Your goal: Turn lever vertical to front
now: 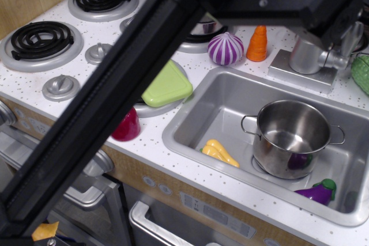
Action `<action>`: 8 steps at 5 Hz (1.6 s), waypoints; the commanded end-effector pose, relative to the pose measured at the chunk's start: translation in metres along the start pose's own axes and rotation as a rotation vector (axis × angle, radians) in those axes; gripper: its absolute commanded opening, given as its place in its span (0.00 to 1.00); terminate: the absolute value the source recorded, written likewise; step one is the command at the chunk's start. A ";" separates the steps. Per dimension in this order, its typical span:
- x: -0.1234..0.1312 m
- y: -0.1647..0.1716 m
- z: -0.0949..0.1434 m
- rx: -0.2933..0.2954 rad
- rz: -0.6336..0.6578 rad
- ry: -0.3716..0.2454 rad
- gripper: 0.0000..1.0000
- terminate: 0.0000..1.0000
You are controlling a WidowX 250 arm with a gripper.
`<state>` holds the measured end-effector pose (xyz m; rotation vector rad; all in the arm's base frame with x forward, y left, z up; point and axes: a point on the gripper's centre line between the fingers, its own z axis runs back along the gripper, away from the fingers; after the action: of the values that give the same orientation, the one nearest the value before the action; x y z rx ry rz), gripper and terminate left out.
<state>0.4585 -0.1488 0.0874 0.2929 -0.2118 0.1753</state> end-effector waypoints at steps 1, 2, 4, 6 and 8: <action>0.022 0.009 0.033 -0.027 0.012 -0.115 1.00 0.00; 0.029 0.015 0.029 -0.017 0.000 -0.147 1.00 0.00; 0.042 0.018 0.019 -0.017 -0.011 -0.175 1.00 0.00; 0.028 0.010 0.027 -0.052 0.043 -0.106 0.00 0.00; -0.013 0.011 0.027 -0.041 0.103 -0.055 1.00 0.00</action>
<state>0.4351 -0.1496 0.0672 0.2567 -0.2146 0.2347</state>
